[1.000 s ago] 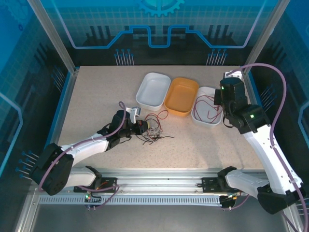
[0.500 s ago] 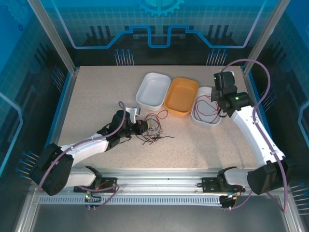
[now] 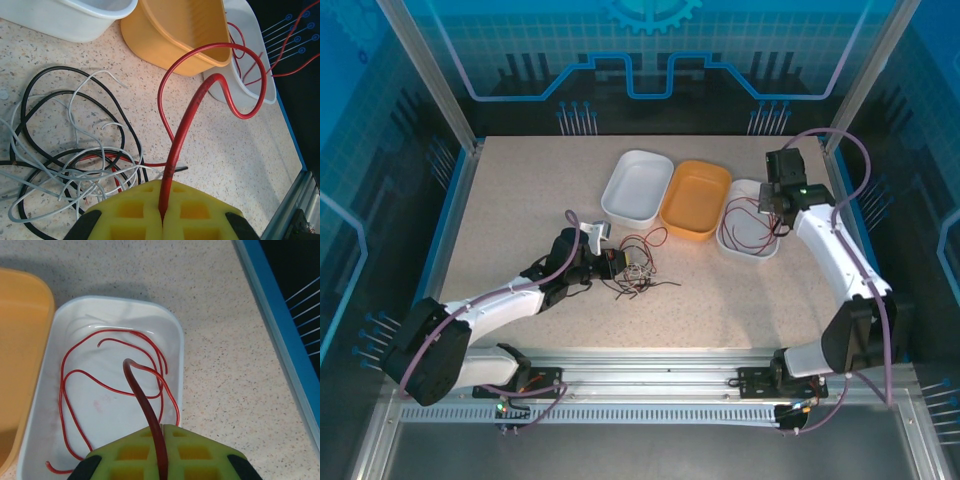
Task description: Untangle the cables
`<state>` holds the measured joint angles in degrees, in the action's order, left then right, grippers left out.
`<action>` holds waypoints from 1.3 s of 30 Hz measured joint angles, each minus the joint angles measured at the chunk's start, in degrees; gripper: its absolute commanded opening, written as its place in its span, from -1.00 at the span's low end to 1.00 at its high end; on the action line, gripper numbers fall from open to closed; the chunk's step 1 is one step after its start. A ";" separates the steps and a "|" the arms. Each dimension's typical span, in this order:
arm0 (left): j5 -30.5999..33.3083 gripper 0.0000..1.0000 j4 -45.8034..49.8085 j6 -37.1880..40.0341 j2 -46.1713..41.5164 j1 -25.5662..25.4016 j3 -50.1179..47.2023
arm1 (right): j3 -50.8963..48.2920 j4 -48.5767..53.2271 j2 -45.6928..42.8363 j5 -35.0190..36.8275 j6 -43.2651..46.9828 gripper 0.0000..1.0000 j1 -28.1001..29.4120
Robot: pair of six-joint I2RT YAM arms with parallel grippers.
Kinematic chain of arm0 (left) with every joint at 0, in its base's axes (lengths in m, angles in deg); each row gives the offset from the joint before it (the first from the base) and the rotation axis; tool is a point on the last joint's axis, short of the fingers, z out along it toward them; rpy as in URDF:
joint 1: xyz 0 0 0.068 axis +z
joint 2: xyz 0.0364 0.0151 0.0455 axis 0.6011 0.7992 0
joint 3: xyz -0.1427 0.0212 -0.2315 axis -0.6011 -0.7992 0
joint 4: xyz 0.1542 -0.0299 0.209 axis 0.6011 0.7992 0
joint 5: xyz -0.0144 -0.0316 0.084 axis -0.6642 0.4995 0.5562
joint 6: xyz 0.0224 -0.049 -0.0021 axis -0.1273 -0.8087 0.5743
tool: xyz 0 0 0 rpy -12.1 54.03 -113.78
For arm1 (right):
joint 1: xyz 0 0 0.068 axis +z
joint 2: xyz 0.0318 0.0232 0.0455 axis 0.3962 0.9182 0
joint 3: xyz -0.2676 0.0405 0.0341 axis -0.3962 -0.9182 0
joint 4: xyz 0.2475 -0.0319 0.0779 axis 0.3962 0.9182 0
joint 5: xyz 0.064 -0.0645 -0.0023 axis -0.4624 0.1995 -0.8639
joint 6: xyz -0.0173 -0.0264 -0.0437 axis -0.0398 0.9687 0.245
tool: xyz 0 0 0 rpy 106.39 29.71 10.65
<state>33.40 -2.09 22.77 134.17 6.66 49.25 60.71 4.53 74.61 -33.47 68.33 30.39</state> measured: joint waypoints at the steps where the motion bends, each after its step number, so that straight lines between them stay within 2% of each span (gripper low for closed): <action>1: 0.00 -0.98 0.02 0.00 -0.02 0.00 0.00 | 0.00 -0.22 0.96 -0.11 0.11 -1.00 -0.07; 5: 0.00 -0.97 0.42 0.00 -0.31 0.00 0.00 | 0.28 -0.68 5.68 -0.85 0.79 -1.00 -0.33; 7: 0.00 -0.98 0.44 0.00 -0.33 0.00 0.00 | 0.74 -0.72 8.07 -1.03 1.16 -0.94 -0.37; 12: 0.00 -0.98 0.42 -0.04 -0.33 0.00 0.00 | 2.69 -0.85 13.66 -2.75 2.08 -0.75 -0.37; 18: 0.00 -0.98 0.39 -0.92 -0.55 0.00 0.00 | 3.30 -0.96 17.09 -5.49 2.34 -0.38 -0.37; 24: -0.02 -0.98 0.39 -1.11 -1.01 0.00 0.00 | 3.30 -1.11 17.18 -8.02 2.56 -0.25 -0.33; 30: -0.02 -0.98 0.39 -1.11 -1.03 0.00 0.00 | 2.71 -1.20 13.86 -9.92 2.58 -0.17 0.09; 39: -0.04 -0.98 0.90 -0.72 -1.40 0.00 0.00 | -5.25 -5.99 -1.75 -15.91 2.58 -0.14 4.79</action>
<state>33.36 -1.19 22.05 132.77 6.66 49.25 55.46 -1.46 72.86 -49.38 70.91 35.18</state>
